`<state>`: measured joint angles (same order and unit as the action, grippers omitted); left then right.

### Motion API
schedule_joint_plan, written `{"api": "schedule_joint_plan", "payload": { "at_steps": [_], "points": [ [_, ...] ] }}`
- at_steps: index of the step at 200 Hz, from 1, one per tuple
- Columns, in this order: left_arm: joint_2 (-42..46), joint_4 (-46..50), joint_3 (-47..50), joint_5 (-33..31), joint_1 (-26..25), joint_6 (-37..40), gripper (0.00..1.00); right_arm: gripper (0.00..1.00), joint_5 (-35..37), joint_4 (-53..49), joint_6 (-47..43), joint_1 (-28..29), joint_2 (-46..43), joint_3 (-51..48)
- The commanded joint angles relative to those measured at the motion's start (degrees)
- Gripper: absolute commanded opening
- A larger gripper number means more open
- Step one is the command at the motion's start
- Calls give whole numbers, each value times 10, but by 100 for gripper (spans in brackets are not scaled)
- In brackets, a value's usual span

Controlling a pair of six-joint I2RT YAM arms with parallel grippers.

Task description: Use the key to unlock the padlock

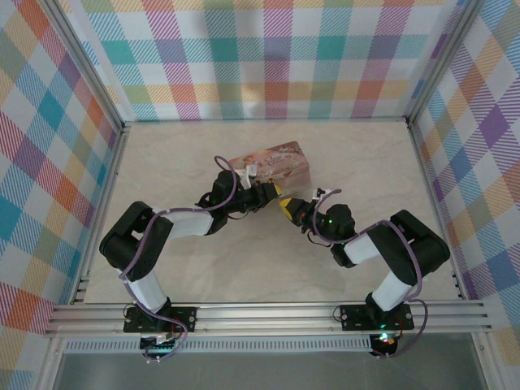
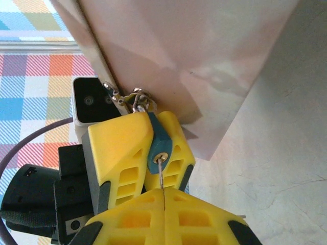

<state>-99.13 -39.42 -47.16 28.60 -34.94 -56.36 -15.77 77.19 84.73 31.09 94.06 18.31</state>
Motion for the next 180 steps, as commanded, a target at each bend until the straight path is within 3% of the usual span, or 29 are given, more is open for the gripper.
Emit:
{"api": "schedule_joint_plan", "payload": {
  "at_steps": [1,74,180],
  "points": [
    [22,-39,2,62,-14,-9,14,0,60,35,6,-14,-1,-11],
    [18,-63,7,58,-15,-26,14,0,45,35,24,-15,7,6],
    [24,-54,9,37,-17,-27,15,0,95,35,-16,34,11,19]
  ]
}}
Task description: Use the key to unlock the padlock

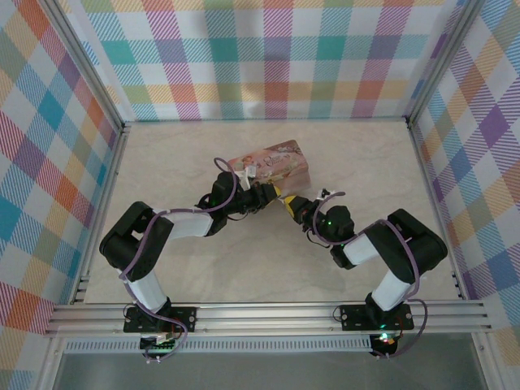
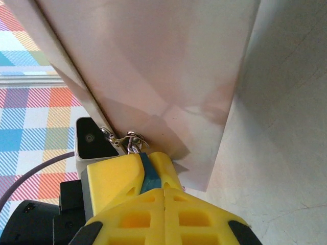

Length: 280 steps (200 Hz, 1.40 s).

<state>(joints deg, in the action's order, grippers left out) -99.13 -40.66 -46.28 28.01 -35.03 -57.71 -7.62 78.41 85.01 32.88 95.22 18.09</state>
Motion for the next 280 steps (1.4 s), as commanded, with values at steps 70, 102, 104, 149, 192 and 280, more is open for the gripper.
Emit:
{"api": "schedule_joint_plan", "payload": {
  "at_steps": [70,102,104,149,192,280],
  "points": [
    [28,-55,11,28,-16,-27,15,0,49,23,-67,53,-7,28],
    [29,-58,10,29,-17,-28,15,0,61,23,-63,56,-3,36],
    [29,-58,10,30,-17,-29,15,0,62,23,-62,56,-2,36],
    [31,-75,15,40,-17,-35,12,0,62,23,-9,55,26,56],
    [33,-87,19,53,-17,-35,10,0,57,23,68,46,31,72],
    [37,-96,18,64,-17,-39,6,0,50,23,107,47,36,87]
  ]
}}
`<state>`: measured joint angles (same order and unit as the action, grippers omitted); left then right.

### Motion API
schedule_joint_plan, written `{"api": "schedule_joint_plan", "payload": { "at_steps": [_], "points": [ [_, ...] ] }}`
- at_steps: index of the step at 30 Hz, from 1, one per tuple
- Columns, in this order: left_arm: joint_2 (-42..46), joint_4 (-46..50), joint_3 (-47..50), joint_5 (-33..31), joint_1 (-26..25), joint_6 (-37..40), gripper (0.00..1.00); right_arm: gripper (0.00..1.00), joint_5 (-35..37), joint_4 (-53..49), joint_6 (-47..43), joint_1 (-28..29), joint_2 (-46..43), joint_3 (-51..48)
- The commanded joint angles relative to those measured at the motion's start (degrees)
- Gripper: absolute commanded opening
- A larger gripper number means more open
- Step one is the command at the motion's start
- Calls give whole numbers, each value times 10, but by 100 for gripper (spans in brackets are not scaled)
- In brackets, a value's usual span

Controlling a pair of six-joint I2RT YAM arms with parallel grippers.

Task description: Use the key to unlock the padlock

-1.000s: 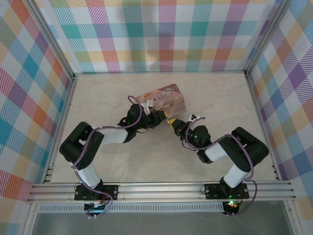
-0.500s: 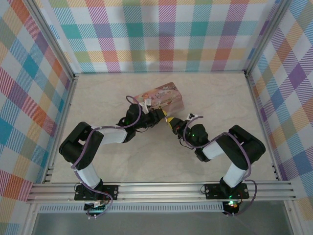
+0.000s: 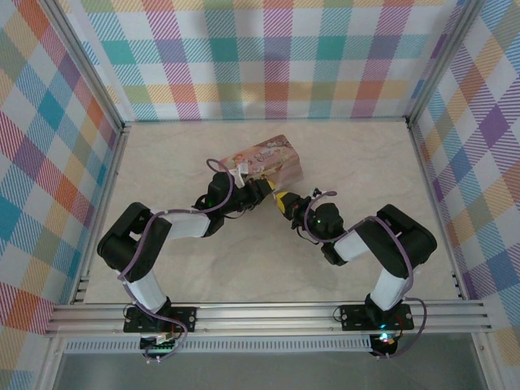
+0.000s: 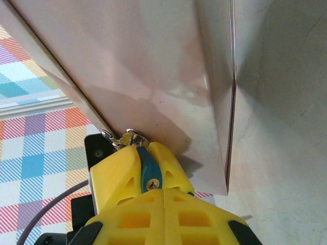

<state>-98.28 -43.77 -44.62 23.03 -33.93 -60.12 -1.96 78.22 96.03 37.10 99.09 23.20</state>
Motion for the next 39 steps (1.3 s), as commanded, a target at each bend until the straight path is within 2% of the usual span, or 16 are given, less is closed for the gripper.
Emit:
{"api": "schedule_joint_plan", "payload": {
  "at_steps": [1,7,11,13,18,24,32,39],
  "points": [
    [28,-65,2,114,-28,-16,6,0,-6,25,-3,5,-3,36],
    [31,-69,-2,119,-29,-23,4,0,-10,24,-4,4,23,44],
    [33,-66,-1,118,-29,-23,3,0,-22,25,30,1,44,61],
    [34,-65,-1,120,-29,-22,3,0,-12,25,11,2,31,60],
    [34,-61,0,120,-29,-22,2,0,-7,25,75,3,34,57],
    [38,-46,-8,117,-29,-17,2,0,-4,25,32,8,29,53],
    [34,-30,-14,127,-43,-8,0,0,16,17,-89,15,27,77],
    [25,-34,-9,133,-61,-5,0,0,-2,24,-38,20,52,97]
  ]
}}
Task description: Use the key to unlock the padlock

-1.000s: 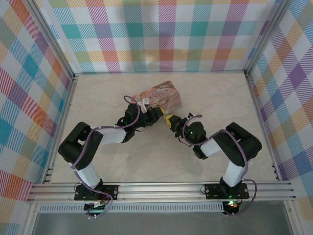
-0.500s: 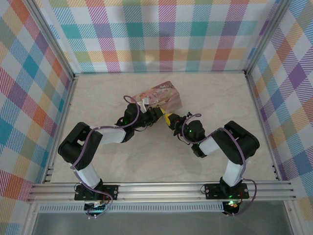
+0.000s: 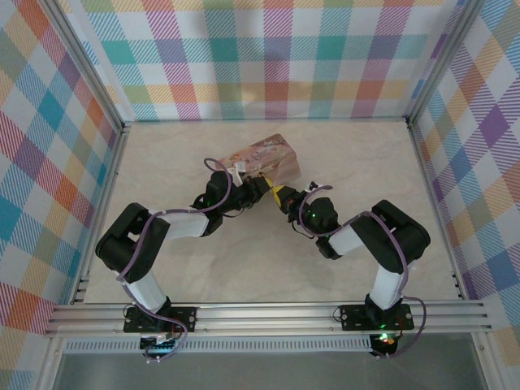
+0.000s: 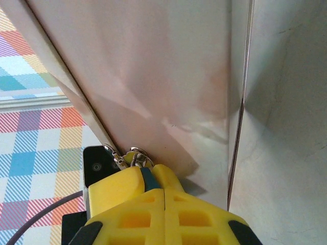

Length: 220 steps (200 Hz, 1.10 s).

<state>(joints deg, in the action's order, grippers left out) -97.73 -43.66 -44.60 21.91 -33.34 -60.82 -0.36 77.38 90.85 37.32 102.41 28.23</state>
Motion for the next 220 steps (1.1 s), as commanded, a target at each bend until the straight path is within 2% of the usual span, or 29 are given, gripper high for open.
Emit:
{"api": "schedule_joint_plan", "payload": {
  "at_steps": [1,21,52,83,98,128,139,154,168,195,220],
  "points": [
    [21,-31,-6,141,-66,5,0,0,-19,32,14,18,19,40],
    [33,15,-1,127,-59,32,0,0,-24,32,3,12,8,0],
    [56,91,3,97,-37,82,0,17,-49,30,-13,-5,-10,-70],
    [54,110,4,78,-19,93,0,28,-73,21,-29,-21,-32,-122],
    [50,111,3,76,-15,93,0,32,-89,-17,-52,-27,-59,-142],
    [51,124,-2,77,-15,97,0,32,-118,-233,-147,-30,-184,-146],
    [54,129,-3,79,-15,99,0,33,-117,-362,-201,-30,-254,-127],
    [56,133,-4,84,-14,98,0,34,-86,-615,-313,-23,-348,-63],
    [58,137,-6,89,-14,94,0,36,-48,-743,-389,-12,-401,-24],
    [63,149,-8,94,-14,93,0,38,1,-879,-506,1,-427,44],
    [70,155,-9,96,-14,91,0,40,34,-898,-589,43,-401,76]
  ]
}}
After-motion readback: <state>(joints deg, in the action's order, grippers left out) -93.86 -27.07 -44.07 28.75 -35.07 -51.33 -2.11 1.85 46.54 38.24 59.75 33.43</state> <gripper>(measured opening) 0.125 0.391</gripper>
